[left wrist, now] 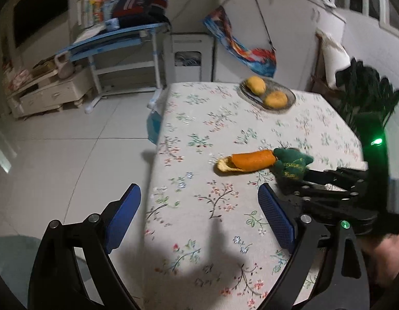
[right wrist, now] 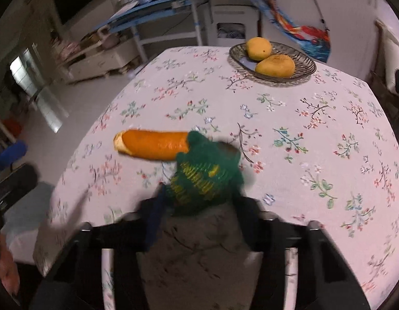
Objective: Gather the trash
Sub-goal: 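Grasp the green plush toy with the right gripper, then grasp the orange peel with bread with the left gripper while the right gripper holds the toy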
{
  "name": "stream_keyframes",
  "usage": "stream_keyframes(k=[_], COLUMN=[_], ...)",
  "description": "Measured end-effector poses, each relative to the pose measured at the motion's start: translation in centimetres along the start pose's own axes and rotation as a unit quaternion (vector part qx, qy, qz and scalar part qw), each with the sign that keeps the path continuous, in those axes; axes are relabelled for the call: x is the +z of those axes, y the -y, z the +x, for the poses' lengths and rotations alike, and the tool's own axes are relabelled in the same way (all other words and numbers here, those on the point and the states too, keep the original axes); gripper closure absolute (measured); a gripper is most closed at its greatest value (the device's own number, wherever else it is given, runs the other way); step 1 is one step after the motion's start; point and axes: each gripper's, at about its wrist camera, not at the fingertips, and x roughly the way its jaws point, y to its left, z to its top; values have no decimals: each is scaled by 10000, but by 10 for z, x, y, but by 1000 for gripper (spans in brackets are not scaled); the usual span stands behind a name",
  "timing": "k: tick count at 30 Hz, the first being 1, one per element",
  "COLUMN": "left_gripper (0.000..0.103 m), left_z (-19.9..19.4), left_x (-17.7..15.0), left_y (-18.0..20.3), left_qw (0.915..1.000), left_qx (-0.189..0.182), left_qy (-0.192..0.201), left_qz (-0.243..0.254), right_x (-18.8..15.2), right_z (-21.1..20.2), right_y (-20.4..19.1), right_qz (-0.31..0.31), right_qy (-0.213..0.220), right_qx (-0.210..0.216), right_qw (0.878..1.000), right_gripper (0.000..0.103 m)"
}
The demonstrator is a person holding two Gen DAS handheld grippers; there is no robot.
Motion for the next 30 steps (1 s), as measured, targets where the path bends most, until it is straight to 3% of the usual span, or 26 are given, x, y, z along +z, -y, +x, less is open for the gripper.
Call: stream_keyframes(k=[6,12,23,29,30], left_gripper=[14,14,15,37,48], left_z=[27,56,95,101,101], left_x=[12,18,26,23,23], left_y=[35,70,77,92,91], left_qw=[9967,9840,9783,9736,9743], left_qx=[-197,-153,-529,-735,-786], left_qy=[-48,-72,-294,-469,-528], left_qz=[787,1775,1980,2110,2046], right_x=[-13,-24,-24,-25,-26], right_z=[-20,-26,-27,-28,-28], right_y=[27,43,50,51,52], right_qz=[47,243,470,486,486], right_qy=[-195,-283,-310,-309,-310], right_qx=[198,389,748,807,814], right_qw=[9996,9985,9956,9951,9950], right_gripper=[64,64,63,63,63])
